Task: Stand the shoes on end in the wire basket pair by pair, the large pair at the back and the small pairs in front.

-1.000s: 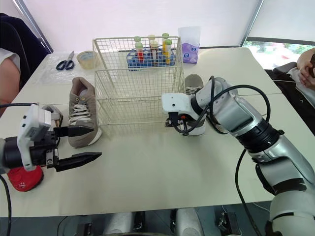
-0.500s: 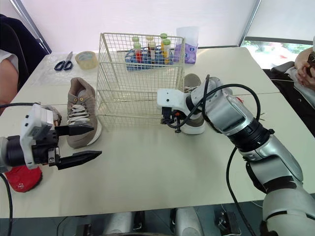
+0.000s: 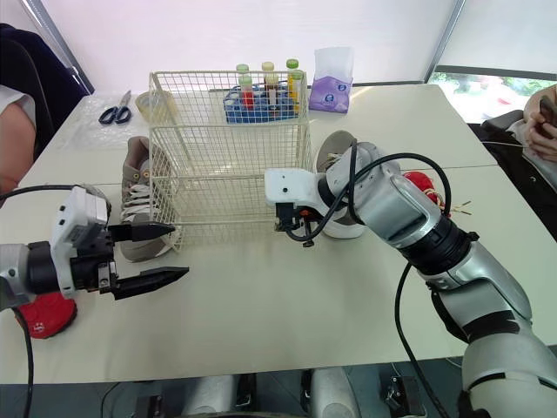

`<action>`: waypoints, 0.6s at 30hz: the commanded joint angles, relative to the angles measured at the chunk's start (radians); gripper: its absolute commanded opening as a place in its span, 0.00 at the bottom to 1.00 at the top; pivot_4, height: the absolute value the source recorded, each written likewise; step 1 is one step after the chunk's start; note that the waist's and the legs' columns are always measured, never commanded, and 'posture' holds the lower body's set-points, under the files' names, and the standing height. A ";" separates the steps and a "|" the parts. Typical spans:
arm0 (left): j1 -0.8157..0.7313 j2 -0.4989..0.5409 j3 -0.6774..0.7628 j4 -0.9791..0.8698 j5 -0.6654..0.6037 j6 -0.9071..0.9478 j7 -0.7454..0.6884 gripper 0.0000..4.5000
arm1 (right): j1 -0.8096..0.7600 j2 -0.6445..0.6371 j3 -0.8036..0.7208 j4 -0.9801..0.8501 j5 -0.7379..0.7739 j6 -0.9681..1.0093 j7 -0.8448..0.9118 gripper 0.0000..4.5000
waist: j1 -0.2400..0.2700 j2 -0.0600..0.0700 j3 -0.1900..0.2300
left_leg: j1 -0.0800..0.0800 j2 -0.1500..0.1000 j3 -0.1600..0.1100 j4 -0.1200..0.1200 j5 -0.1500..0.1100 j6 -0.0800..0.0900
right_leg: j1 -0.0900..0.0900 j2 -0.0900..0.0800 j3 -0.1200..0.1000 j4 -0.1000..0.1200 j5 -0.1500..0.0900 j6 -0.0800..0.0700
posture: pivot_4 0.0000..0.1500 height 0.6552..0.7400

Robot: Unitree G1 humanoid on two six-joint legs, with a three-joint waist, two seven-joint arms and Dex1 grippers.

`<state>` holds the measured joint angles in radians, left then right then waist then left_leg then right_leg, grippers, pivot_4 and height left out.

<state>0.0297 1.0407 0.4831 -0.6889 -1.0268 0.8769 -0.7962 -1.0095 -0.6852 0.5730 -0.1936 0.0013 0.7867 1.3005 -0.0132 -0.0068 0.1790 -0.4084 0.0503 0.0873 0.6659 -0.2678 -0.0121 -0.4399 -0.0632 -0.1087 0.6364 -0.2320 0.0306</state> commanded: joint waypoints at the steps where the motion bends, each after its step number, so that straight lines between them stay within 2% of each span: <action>1: -0.014 -0.001 0.001 -0.006 0.008 -0.020 0.003 1.00 | -0.017 -0.004 -0.018 -0.036 -0.011 0.016 -0.019 0.41 | 0.000 0.000 0.000 | 0.000 0.000 0.000 0.000 0.000 0.000 | 0.000 0.000 0.000 0.000 0.000 0.000 | 1.00 1.00; 4: -0.020 0.000 -0.002 -0.001 0.011 -0.018 0.000 1.00 | -0.034 -0.013 -0.054 -0.080 0.022 0.074 -0.015 0.74 | 0.001 0.000 0.000 | 0.000 0.000 0.000 0.000 0.000 0.000 | 0.000 0.000 0.000 0.000 0.000 0.000 | 1.00 1.00; 9: -0.019 0.004 0.026 0.008 -0.013 -0.007 -0.016 1.00 | -0.098 -0.085 -0.218 -0.150 0.182 0.268 0.043 0.74 | 0.003 0.001 0.000 | 0.000 0.000 0.000 0.000 0.000 0.000 | 0.000 -0.001 0.000 0.000 0.000 0.000 | 1.00 1.00; 11: -0.019 0.005 0.039 0.022 -0.033 0.001 -0.028 1.00 | -0.151 -0.113 -0.328 -0.129 0.270 0.394 0.051 0.74 | 0.003 0.001 0.000 | 0.000 0.000 0.000 0.000 0.000 0.000 | 0.000 -0.001 0.000 0.000 0.000 0.000 | 1.00 1.00; 13: -0.033 -0.007 0.048 0.051 -0.094 0.018 -0.027 1.00 | -0.194 -0.124 -0.479 -0.077 0.352 0.531 0.030 0.74 | 0.002 0.001 0.000 | 0.000 0.000 0.000 0.000 0.000 0.000 | 0.000 -0.001 0.000 0.000 0.000 0.000 | 1.00 1.00; 15: -0.072 -0.040 0.039 0.081 -0.189 0.031 0.025 1.00 | -0.156 -0.127 -0.617 -0.058 0.373 0.562 -0.044 0.74 | 0.006 0.000 0.000 | 0.000 0.000 -0.001 0.000 0.000 0.000 | 0.000 -0.001 0.000 0.000 0.000 0.000 | 1.00 1.00; 18: -0.149 -0.091 -0.028 0.098 -0.261 0.041 0.100 1.00 | 0.076 -0.092 -0.863 -0.162 0.413 0.530 -0.137 0.96 | 0.018 -0.009 -0.005 | 0.000 0.001 -0.003 0.000 0.000 0.000 | 0.003 -0.001 -0.002 -0.002 0.000 0.000 | 1.00 1.00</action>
<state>-0.0973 0.9544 0.4714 -0.5907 -1.2436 0.9151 -0.7269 -0.9819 -0.8012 -0.1919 -0.3055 0.3841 1.3204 1.2106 0.0050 -0.0155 0.1738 -0.4073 0.0511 0.0843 0.6655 -0.2681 -0.0117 -0.4351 -0.0647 -0.1103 0.6338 -0.2321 0.0306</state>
